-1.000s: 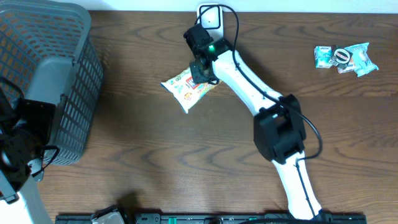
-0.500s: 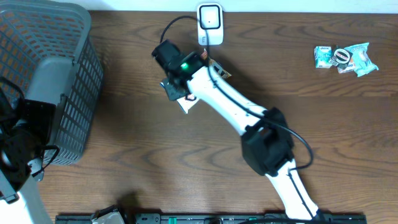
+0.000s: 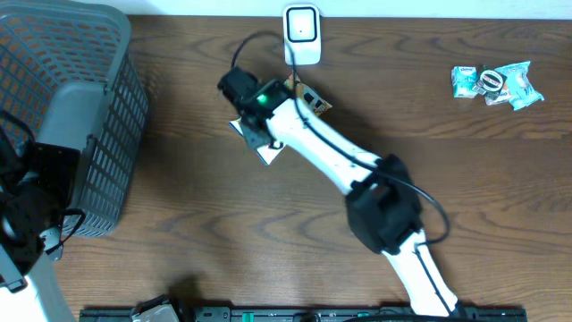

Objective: Scan the item barcode

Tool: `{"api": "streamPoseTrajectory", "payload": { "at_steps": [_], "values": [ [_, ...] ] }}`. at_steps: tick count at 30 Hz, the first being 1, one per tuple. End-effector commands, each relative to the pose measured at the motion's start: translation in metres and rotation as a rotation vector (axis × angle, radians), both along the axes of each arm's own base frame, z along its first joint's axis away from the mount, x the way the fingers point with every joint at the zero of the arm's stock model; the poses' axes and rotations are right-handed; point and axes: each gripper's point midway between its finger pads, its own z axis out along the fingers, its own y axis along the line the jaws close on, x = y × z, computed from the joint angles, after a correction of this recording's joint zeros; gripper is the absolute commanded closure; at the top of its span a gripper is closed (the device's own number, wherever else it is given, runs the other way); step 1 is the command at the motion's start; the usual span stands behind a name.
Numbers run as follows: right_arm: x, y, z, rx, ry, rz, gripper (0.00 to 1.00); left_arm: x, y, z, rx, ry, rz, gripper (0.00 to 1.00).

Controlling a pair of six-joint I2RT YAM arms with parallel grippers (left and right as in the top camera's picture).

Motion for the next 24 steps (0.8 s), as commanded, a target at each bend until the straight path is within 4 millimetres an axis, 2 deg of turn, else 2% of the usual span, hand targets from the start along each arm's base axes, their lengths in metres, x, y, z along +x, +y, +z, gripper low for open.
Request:
{"api": "streamPoseTrajectory", "payload": {
  "at_steps": [1,3,5,8,11,14,18,21,24],
  "values": [
    [0.037,-0.024,0.076,0.038,-0.217,-0.088,0.9,-0.01,-0.002,-0.004,-0.01,0.039,0.014,0.02],
    [0.049,-0.028,0.081,0.056,-0.251,-0.11,0.84,-0.01,-0.002,-0.004,-0.01,0.039,0.014,0.02],
    [0.058,-0.03,0.075,0.078,-0.248,-0.121,0.81,-0.01,-0.002,-0.004,-0.01,0.039,0.014,0.02],
    [0.068,-0.033,0.051,0.097,-0.205,-0.13,0.81,-0.01,-0.002,-0.004,-0.01,0.039,0.014,0.02],
    [0.07,-0.023,0.021,0.129,-0.138,-0.111,0.81,-0.01,-0.002,-0.004,-0.01,0.039,0.014,0.02],
    [0.067,-0.012,-0.011,0.141,-0.076,-0.05,0.81,-0.01,-0.002,-0.004,-0.01,0.039,0.014,0.02],
    [0.057,-0.017,-0.049,0.083,0.002,-0.038,0.83,-0.01,-0.002,-0.004,-0.01,0.039,0.015,0.02],
    [0.043,-0.024,-0.058,0.039,0.062,-0.04,0.9,-0.01,-0.002,-0.004,-0.01,0.039,0.014,0.02],
    [0.034,-0.033,-0.052,0.011,0.088,-0.052,0.92,-0.01,-0.002,-0.004,-0.01,0.039,0.014,0.02]
  ]
}}
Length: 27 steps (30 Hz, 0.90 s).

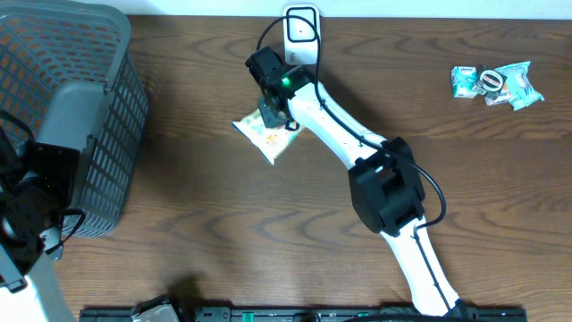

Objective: Scan the item barcode

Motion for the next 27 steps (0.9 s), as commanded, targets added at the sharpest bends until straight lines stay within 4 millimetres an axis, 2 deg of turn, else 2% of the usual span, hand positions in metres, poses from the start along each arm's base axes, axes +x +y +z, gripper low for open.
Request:
{"api": "streamPoseTrajectory", "payload": {
  "at_steps": [1,5,7,9,12,15,19,24,27],
  "values": [
    [-0.016,-0.006,0.0,-0.029,0.054,0.013,0.92,-0.01,-0.002,-0.004,-0.01,0.039,0.014,0.02],
    [-0.022,-0.01,0.029,-0.021,0.043,0.011,0.9,-0.01,-0.002,-0.004,-0.01,0.039,0.015,0.02],
    [-0.024,-0.006,0.046,-0.001,0.018,0.021,0.87,-0.01,-0.002,-0.004,-0.01,0.039,0.014,0.02],
    [-0.026,0.004,0.063,0.033,-0.01,0.038,0.86,-0.01,-0.002,-0.004,-0.01,0.039,0.014,0.03],
    [-0.031,0.022,0.069,0.074,-0.026,0.071,0.79,-0.01,-0.002,-0.004,-0.01,0.039,0.014,0.02],
    [-0.039,0.032,0.062,0.067,-0.015,0.096,0.75,-0.01,-0.002,-0.004,-0.01,0.039,0.014,0.03],
    [-0.055,0.041,0.041,0.011,0.022,0.128,0.75,-0.01,-0.002,-0.004,-0.01,0.039,0.014,0.02],
    [-0.068,0.023,0.012,-0.138,0.066,0.104,0.76,-0.01,-0.002,-0.004,-0.01,0.039,0.015,0.02],
    [-0.073,0.012,0.003,-0.182,0.102,0.083,0.82,-0.01,-0.002,-0.004,-0.01,0.039,0.014,0.02]
  ]
}}
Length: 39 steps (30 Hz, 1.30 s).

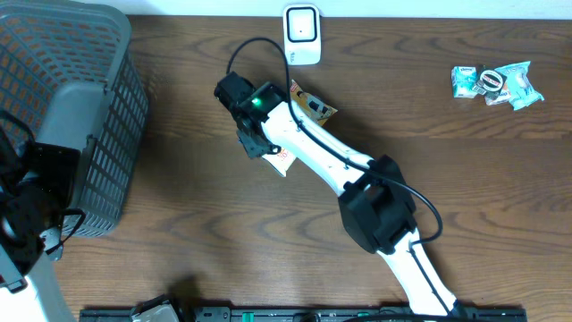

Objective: Scan the item barcode

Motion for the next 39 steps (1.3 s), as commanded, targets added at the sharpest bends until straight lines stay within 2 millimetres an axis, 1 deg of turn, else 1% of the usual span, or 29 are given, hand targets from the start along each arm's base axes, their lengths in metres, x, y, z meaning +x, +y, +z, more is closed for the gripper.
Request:
{"api": "streamPoseTrajectory", "payload": {
  "at_steps": [1,4,6,8,10,13,15,17,19,20,22,23,25,26,27,29,30,32,34,35,37,39],
  "values": [
    [0.006,-0.023,-0.014,-0.097,-0.006,-0.051,0.82,-0.01,-0.002,-0.004,-0.01,0.039,0.014,0.02],
    [0.008,-0.039,-0.012,-0.16,-0.021,-0.078,0.83,-0.01,-0.002,-0.004,-0.01,0.039,0.014,0.03],
    [0.006,-0.054,-0.011,-0.213,-0.013,-0.092,0.83,-0.01,-0.002,-0.004,-0.01,0.039,0.014,0.03],
    [0.001,-0.077,-0.008,-0.295,0.014,-0.11,0.86,-0.01,-0.002,-0.004,-0.01,0.039,0.014,0.02],
    [-0.001,-0.093,-0.004,-0.36,0.022,-0.119,0.9,-0.01,-0.002,-0.004,-0.01,0.039,0.014,0.02],
    [-0.002,-0.116,0.005,-0.454,0.005,-0.171,0.89,-0.01,-0.002,-0.004,-0.01,0.039,0.014,0.02],
    [-0.001,-0.12,0.009,-0.457,0.004,-0.179,0.89,-0.01,-0.002,-0.004,-0.01,0.039,0.014,0.02],
    [0.001,-0.118,0.016,-0.435,-0.013,-0.184,0.87,-0.01,-0.002,-0.004,-0.01,0.039,0.014,0.02],
    [0.006,-0.112,0.027,-0.395,-0.051,-0.191,0.84,-0.01,-0.002,-0.004,-0.01,0.039,0.014,0.02],
    [0.01,-0.108,0.033,-0.369,-0.076,-0.195,0.79,-0.01,-0.002,-0.004,-0.01,0.039,0.014,0.03],
    [0.017,-0.095,0.044,-0.301,-0.123,-0.202,0.57,-0.01,-0.002,-0.004,-0.01,0.039,0.014,0.02],
    [0.022,-0.084,0.049,-0.244,-0.15,-0.204,0.52,-0.01,-0.002,-0.004,-0.01,0.039,0.014,0.02],
    [0.032,-0.06,0.056,-0.121,-0.188,-0.2,0.53,-0.01,-0.002,-0.004,-0.01,0.039,0.014,0.02],
    [0.037,-0.044,0.057,-0.049,-0.195,-0.173,0.54,-0.01,-0.002,-0.004,-0.01,0.039,0.014,0.02],
    [0.042,-0.026,0.058,0.027,-0.197,-0.13,0.59,-0.01,-0.002,-0.004,-0.01,0.039,0.014,0.03],
    [0.049,0.001,0.058,0.142,-0.2,-0.065,0.64,-0.01,-0.002,-0.004,-0.01,0.039,0.014,0.02],
    [0.053,0.011,0.058,0.179,-0.208,-0.048,0.65,-0.01,-0.002,-0.004,-0.01,0.039,0.014,0.02],
    [0.061,0.02,0.053,0.213,-0.228,-0.046,0.66,-0.01,-0.002,-0.004,-0.01,0.039,0.014,0.02],
    [0.066,0.027,0.044,0.221,-0.237,-0.042,0.66,-0.01,-0.002,-0.004,-0.01,0.039,0.014,0.02],
    [0.067,0.028,0.036,0.217,-0.232,-0.042,0.66,-0.01,-0.002,-0.004,-0.01,0.039,0.014,0.02],
    [0.065,0.027,0.02,0.193,-0.207,-0.042,0.65,-0.01,-0.002,-0.004,-0.01,0.039,0.014,0.02],
    [0.059,0.02,0.003,0.154,-0.166,-0.044,0.64,-0.01,-0.002,-0.004,-0.01,0.039,0.014,0.02]
  ]
}}
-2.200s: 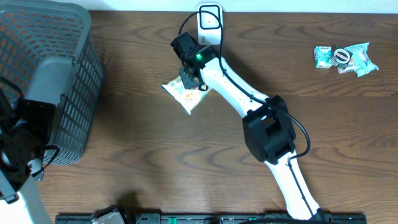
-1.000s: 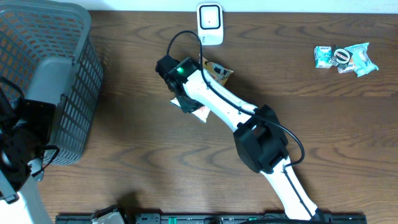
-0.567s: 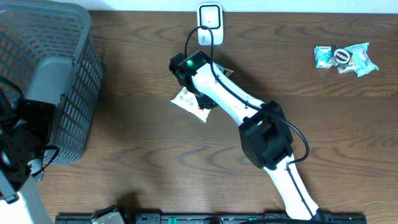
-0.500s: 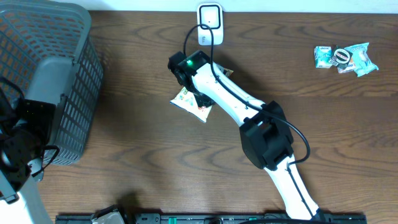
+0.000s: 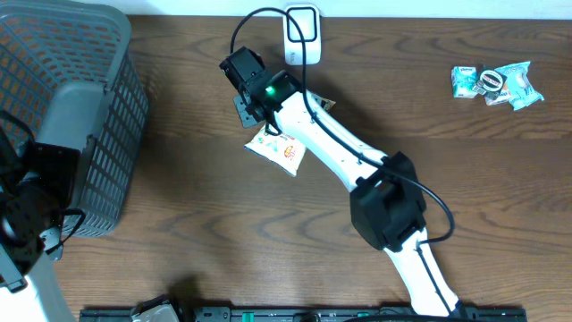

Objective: Scan the item barcode

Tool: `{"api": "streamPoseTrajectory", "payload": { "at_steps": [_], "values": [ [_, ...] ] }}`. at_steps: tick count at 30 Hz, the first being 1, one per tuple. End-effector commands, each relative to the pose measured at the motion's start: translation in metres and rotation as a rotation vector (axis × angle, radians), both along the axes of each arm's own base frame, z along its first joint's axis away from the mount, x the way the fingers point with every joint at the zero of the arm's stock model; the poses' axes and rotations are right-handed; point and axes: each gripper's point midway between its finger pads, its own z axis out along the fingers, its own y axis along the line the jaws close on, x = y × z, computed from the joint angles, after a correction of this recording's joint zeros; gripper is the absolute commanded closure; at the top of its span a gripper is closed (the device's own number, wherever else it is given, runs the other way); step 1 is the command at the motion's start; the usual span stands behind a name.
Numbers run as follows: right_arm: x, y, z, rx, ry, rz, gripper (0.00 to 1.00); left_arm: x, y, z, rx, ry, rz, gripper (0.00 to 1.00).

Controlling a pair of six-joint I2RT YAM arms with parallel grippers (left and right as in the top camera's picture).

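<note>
A white barcode scanner (image 5: 301, 36) stands at the table's far edge, centre. The right arm reaches from the near right up to the far middle. Its right gripper (image 5: 261, 128) points down just left of and in front of the scanner. A white snack packet with orange print (image 5: 281, 148) hangs at its fingers, apparently gripped by its upper edge. A second, brownish packet (image 5: 323, 105) peeks out from under the arm. The left arm (image 5: 31, 201) sits folded at the near left; its fingers do not show.
A large grey wire basket (image 5: 80, 98) fills the far left corner, with the left arm beside it. A few blue-green packets (image 5: 497, 82) lie at the far right. Bare wooden table (image 5: 179, 224) spans the middle and front.
The right gripper has shifted a little right and toward the scanner. The white packet, mostly hidden under the arm before, now shows below the gripper. The left arm is unchanged.
The right gripper first hung left of the scanner with the white packet under it. Then it was close to the scanner, packet below. Then it was back out to the left, and now again nearer the scanner with the packet.
</note>
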Motion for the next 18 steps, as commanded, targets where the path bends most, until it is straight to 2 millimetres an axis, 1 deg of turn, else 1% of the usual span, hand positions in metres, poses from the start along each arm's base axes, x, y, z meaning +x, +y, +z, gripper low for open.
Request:
{"api": "streamPoseTrajectory", "payload": {
  "at_steps": [1,3,6,7,10,14,16,18],
  "values": [
    [-0.011,-0.007,-0.042,-0.078,0.091,0.021,0.65,-0.01,-0.002,-0.004,-0.01,0.039,0.014,0.02],
    [-0.017,-0.024,-0.051,-0.158,0.115,-0.001,0.68,-0.01,-0.002,-0.004,-0.01,0.039,0.014,0.02],
    [-0.022,-0.048,-0.053,-0.268,0.124,-0.044,0.69,-0.01,-0.002,-0.004,-0.01,0.039,0.014,0.02],
    [-0.025,-0.056,-0.053,-0.305,0.132,-0.049,0.71,-0.01,-0.002,-0.004,-0.01,0.039,0.014,0.02],
    [-0.037,-0.081,-0.052,-0.412,0.169,-0.084,0.8,-0.01,-0.002,-0.004,-0.01,0.039,0.014,0.02],
    [-0.046,-0.116,-0.042,-0.555,0.178,-0.16,0.83,-0.01,-0.002,-0.004,-0.01,0.039,0.014,0.02],
    [-0.047,-0.122,-0.035,-0.587,0.167,-0.169,0.82,-0.01,-0.002,-0.003,-0.01,0.038,0.014,0.02],
    [-0.047,-0.122,-0.028,-0.587,0.15,-0.168,0.8,-0.01,-0.002,-0.004,-0.01,0.039,0.014,0.02]
  ]
}}
